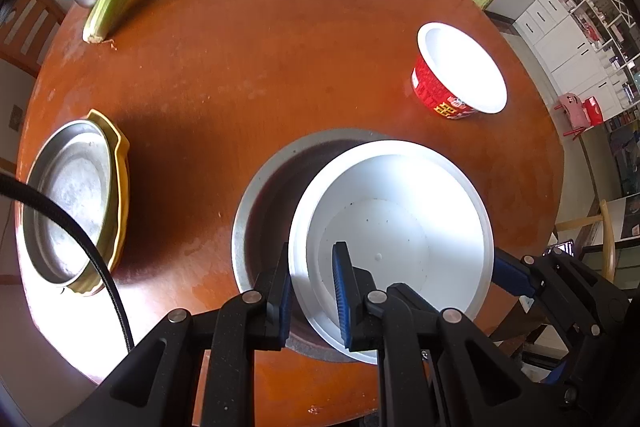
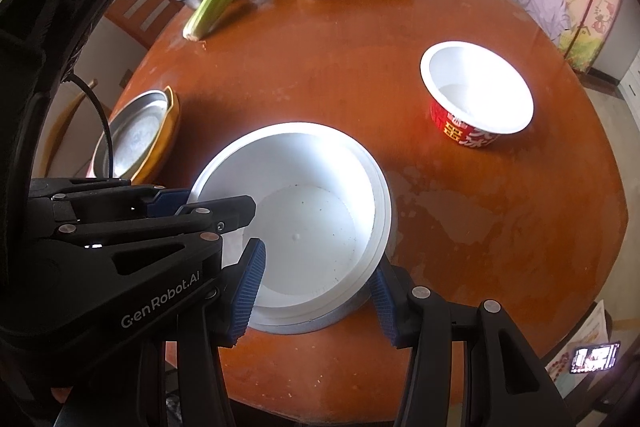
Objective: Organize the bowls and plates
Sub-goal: 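Lower the large white bowl into the steel bowl with the left gripper, then open the left gripper and lift it off the nested bowls, then move the left gripper to the small red-printed white bowl, then grasp the rim of the small red-printed bowl with the left gripper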
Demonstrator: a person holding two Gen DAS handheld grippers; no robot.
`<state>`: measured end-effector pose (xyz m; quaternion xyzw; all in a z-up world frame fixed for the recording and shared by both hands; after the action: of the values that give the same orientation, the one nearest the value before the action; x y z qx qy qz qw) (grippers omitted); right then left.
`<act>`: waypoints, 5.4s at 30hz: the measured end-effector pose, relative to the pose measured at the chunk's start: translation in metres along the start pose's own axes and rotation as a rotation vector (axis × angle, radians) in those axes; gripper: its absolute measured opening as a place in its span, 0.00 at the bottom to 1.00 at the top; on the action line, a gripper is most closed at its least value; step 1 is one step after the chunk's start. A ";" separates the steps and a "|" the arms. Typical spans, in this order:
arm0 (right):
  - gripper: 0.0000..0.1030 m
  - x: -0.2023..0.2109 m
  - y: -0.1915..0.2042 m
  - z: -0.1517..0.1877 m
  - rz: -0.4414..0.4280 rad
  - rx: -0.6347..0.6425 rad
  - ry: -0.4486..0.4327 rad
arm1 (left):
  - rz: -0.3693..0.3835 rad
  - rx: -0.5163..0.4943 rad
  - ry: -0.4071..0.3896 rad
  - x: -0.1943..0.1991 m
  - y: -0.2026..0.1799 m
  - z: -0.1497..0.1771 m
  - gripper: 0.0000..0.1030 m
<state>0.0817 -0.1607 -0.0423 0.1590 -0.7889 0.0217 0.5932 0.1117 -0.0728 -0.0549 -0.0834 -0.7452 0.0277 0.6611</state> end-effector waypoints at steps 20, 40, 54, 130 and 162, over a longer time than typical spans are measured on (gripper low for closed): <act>0.52 -0.021 0.008 -0.009 0.021 0.054 0.023 | -0.021 0.014 0.018 -0.016 0.014 -0.009 0.17; 0.53 -0.023 0.013 -0.009 0.063 0.058 0.034 | -0.004 -0.004 -0.024 0.009 0.016 -0.003 0.18; 0.58 0.005 -0.001 -0.016 0.073 0.009 -0.023 | -0.033 -0.036 -0.088 0.039 0.009 -0.007 0.18; 0.65 0.055 -0.156 -0.084 0.172 -0.247 -0.122 | -0.068 -0.190 -0.102 0.024 -0.093 -0.127 0.31; 0.65 -0.011 -0.178 -0.105 0.173 -0.272 0.020 | 0.032 -0.180 0.027 -0.045 -0.093 -0.168 0.31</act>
<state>0.2308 -0.3034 -0.0497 0.0086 -0.7894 -0.0328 0.6130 0.2753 -0.1834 -0.0636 -0.1544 -0.7344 -0.0299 0.6602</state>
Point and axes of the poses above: each gripper's, at about its wrist camera, not at the fingertips, and x roughly against the way its jaws point, y to its left, z to its underside, the point moved 1 cm from there along -x, roughly the way its jaws point, and after that the axes turned 4 degrees about y, right-handed, at the moved point
